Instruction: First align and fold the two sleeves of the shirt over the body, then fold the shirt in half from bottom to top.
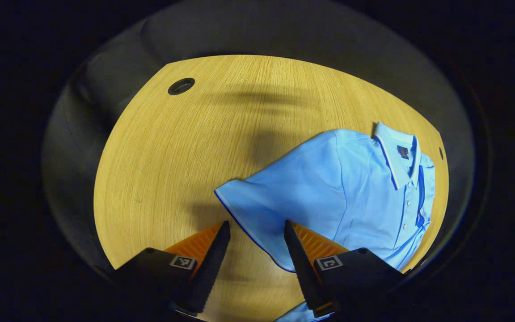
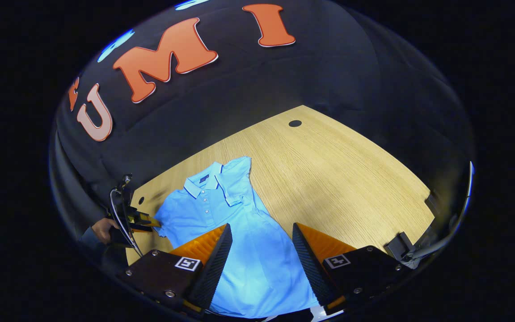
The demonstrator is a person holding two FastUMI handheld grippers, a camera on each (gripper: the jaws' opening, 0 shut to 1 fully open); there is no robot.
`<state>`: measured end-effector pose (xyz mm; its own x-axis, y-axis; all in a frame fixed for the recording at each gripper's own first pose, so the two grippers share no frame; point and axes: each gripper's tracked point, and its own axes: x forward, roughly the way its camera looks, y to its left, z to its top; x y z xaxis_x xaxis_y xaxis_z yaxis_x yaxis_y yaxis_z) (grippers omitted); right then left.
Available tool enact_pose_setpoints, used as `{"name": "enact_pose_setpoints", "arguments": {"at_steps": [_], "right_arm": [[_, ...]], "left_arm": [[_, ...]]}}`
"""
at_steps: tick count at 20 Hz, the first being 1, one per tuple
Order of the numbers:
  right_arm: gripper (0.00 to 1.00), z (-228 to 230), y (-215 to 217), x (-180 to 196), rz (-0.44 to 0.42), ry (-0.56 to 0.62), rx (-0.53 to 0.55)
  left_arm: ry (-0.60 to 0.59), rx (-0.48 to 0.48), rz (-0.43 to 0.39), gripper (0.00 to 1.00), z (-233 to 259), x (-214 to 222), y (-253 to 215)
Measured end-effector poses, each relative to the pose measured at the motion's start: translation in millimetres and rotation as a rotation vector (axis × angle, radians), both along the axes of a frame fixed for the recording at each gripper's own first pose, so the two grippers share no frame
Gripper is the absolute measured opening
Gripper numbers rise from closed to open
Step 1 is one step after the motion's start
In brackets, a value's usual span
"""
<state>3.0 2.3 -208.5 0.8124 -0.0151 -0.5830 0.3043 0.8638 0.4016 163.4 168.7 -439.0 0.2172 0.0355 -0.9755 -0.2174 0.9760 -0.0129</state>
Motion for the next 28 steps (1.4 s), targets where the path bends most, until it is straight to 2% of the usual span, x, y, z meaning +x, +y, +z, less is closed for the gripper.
{"name": "enact_pose_setpoints", "arguments": {"at_steps": [2, 5, 10, 12, 16, 23, 28], "right_arm": [[0.86, -2.8, 2.4, -1.2, -0.014, 0.001, 0.014], [0.86, -7.0, 13.5, 2.4, -0.016, -0.002, 0.054], [0.86, -4.4, 22.7, 11.3, -0.005, -0.009, 0.058], [0.86, -2.3, 21.0, 11.3, 0.004, -0.011, 0.045], [0.86, -2.1, 14.3, 5.1, 0.006, -0.006, 0.003], [0.86, -17.7, 8.0, -14.2, -0.045, 0.022, 0.031], [0.86, -25.1, 3.5, -30.3, -0.068, 0.057, 0.034]], "left_arm": [[-0.003, -0.013, -0.048, 0.67, -0.4, 2.9, -9.7], [-0.029, -0.037, -0.072, 0.15, 0.4, 8.8, -18.9], [-0.128, -0.146, -0.069, 0.08, 18.0, 18.0, -31.5], [-0.169, -0.154, -0.092, 0.09, 33.2, 21.5, -36.9], [-0.231, -0.163, -0.172, 0.09, 63.2, 30.7, -66.4], [-0.271, -0.203, -0.337, 0.08, 84.0, 51.5, -136.5], [-0.270, -0.286, -0.384, 0.09, 79.4, 56.9, -183.5]]}}
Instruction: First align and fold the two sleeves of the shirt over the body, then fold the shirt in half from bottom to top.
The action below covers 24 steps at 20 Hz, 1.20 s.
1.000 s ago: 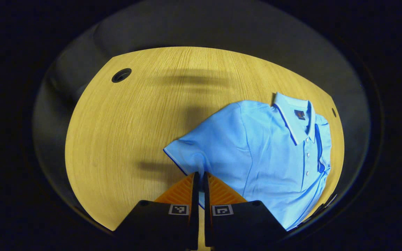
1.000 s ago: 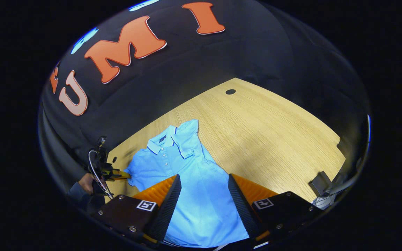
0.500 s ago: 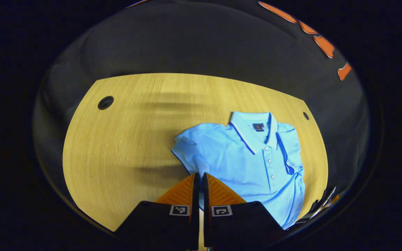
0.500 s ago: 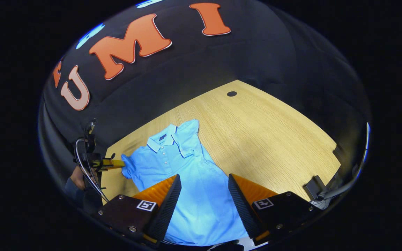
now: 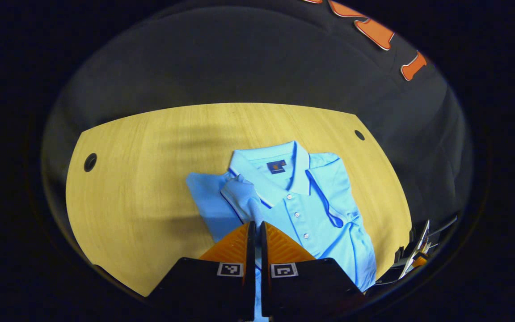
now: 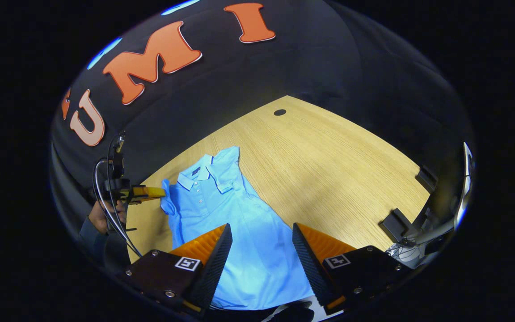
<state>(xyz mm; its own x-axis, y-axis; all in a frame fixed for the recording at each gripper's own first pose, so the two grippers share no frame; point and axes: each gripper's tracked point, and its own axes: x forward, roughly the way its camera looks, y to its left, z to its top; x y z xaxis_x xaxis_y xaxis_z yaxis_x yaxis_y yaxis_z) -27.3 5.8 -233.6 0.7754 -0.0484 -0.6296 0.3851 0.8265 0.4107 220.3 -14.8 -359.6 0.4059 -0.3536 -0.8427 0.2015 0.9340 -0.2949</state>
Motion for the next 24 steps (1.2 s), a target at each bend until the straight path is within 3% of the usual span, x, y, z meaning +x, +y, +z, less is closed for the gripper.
{"name": "enact_pose_setpoints", "arguments": {"at_steps": [2, 4, 8, 10, 12, 19, 24], "right_arm": [[0.86, -3.0, -1.9, -4.3, -0.007, 0.010, -0.002], [0.86, -3.6, 0.7, -7.3, -0.003, 0.014, 0.002], [0.86, -10.7, 3.5, -11.5, 0.025, 0.018, -0.018], [0.91, -14.5, 6.0, -12.4, 0.043, 0.016, -0.028], [0.98, -21.0, 10.2, -17.4, 0.072, 0.026, -0.034], [0.98, -45.2, 16.3, -32.5, 0.206, 0.066, -0.057], [0.98, -68.8, 23.4, -54.9, 0.292, 0.104, -0.052]], "left_arm": [[0.019, -0.062, -0.028, 0.13, 0.9, -6.5, -21.0], [0.030, -0.119, -0.025, 0.28, 6.6, -11.2, -32.0], [0.013, -0.129, -0.022, 0.86, 17.5, -29.2, -24.3], [0.007, -0.120, -0.019, 1.00, 26.8, -46.6, -15.4], [-0.011, -0.106, -0.009, 0.99, 37.1, -64.8, -6.6], [-0.018, -0.075, 0.045, 0.99, 64.3, -153.9, 13.2], [0.018, -0.012, 0.034, 0.99, 52.3, -224.7, 15.3]]}}
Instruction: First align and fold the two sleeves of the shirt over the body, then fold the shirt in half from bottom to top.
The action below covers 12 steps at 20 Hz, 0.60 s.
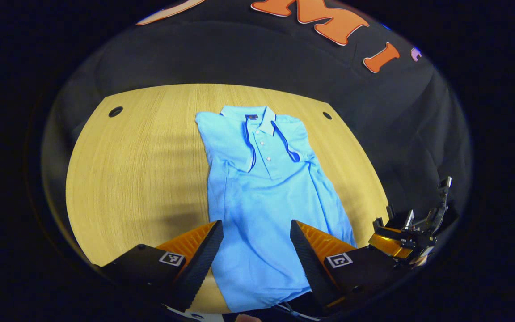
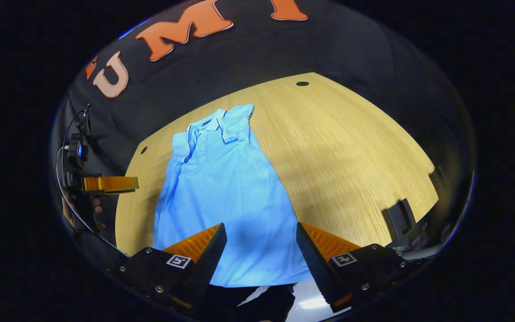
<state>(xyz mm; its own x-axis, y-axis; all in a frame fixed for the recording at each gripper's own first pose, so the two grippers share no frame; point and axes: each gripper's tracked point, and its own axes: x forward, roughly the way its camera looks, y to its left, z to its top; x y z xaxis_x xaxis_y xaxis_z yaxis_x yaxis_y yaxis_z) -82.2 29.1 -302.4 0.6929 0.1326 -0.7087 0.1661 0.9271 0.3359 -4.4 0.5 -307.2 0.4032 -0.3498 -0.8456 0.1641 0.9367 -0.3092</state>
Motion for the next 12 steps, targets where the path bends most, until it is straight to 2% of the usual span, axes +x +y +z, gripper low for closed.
{"name": "enact_pose_setpoints", "arguments": {"at_steps": [1, 2, 7, 10, 11, 12], "right_arm": [[0.98, -5.0, -0.6, -4.4, 0.011, 0.008, -0.004], [0.98, -8.8, -2.1, -8.5, 0.019, 0.016, -0.008], [0.97, -36.3, -5.2, -27.8, 0.063, 0.070, -0.022], [0.97, -52.7, 0.2, -35.0, 0.077, 0.094, 0.005], [0.97, -57.3, 0.9, -37.6, 0.084, 0.101, 0.001], [0.96, -61.4, 0.9, -39.9, 0.094, 0.107, -0.012]], "left_arm": [[0.000, 0.015, 0.005, 0.96, -3.6, -10.6, 0.8], [0.007, 0.021, 0.012, 0.99, -4.1, -22.7, 1.3], [0.040, 0.069, 0.043, 0.99, -19.0, -73.2, 6.5], [0.064, 0.087, 0.041, 0.99, -29.2, -106.2, 8.7], [0.074, 0.096, 0.043, 0.96, -34.7, -115.3, 10.6], [0.086, 0.104, 0.047, 0.99, -39.6, -123.7, 12.6]]}}
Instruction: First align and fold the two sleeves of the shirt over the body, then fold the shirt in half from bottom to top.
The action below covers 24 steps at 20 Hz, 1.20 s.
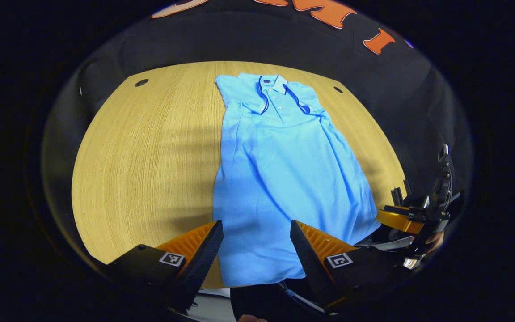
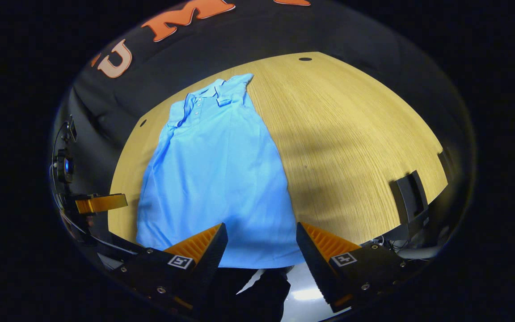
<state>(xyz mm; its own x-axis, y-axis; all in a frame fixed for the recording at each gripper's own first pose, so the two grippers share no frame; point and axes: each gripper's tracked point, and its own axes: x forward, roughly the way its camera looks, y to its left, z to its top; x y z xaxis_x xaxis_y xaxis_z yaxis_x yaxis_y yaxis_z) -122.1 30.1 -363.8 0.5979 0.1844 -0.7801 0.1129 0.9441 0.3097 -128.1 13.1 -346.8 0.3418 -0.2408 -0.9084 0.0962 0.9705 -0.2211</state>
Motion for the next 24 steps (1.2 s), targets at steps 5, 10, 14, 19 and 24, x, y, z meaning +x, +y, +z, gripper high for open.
{"name": "enact_pose_setpoints", "arguments": {"at_steps": [5, 10, 14, 19, 24], "right_arm": [[0.96, -15.7, 0.2, -12.7, 0.055, 0.018, -0.090], [0.95, -23.2, 2.5, -20.3, 0.064, 0.011, -0.128], [0.92, -24.7, 0.0, -26.8, 0.067, 0.006, -0.159], [0.92, -26.4, -6.6, -34.0, 0.086, 0.017, -0.216], [0.90, -27.8, -14.6, -34.5, 0.046, 0.018, -0.214]], "left_arm": [[0.032, 0.032, 0.009, 0.99, -22.5, -32.6, 6.8], [0.041, 0.079, -0.007, 0.99, -40.6, -61.3, 17.3], [0.067, 0.107, -0.016, 0.99, -52.7, -87.0, 23.9], [0.045, 0.169, -0.044, 0.99, -56.2, -93.7, 31.6], [0.022, 0.203, -0.071, 0.98, -58.7, -93.1, 25.8]]}}
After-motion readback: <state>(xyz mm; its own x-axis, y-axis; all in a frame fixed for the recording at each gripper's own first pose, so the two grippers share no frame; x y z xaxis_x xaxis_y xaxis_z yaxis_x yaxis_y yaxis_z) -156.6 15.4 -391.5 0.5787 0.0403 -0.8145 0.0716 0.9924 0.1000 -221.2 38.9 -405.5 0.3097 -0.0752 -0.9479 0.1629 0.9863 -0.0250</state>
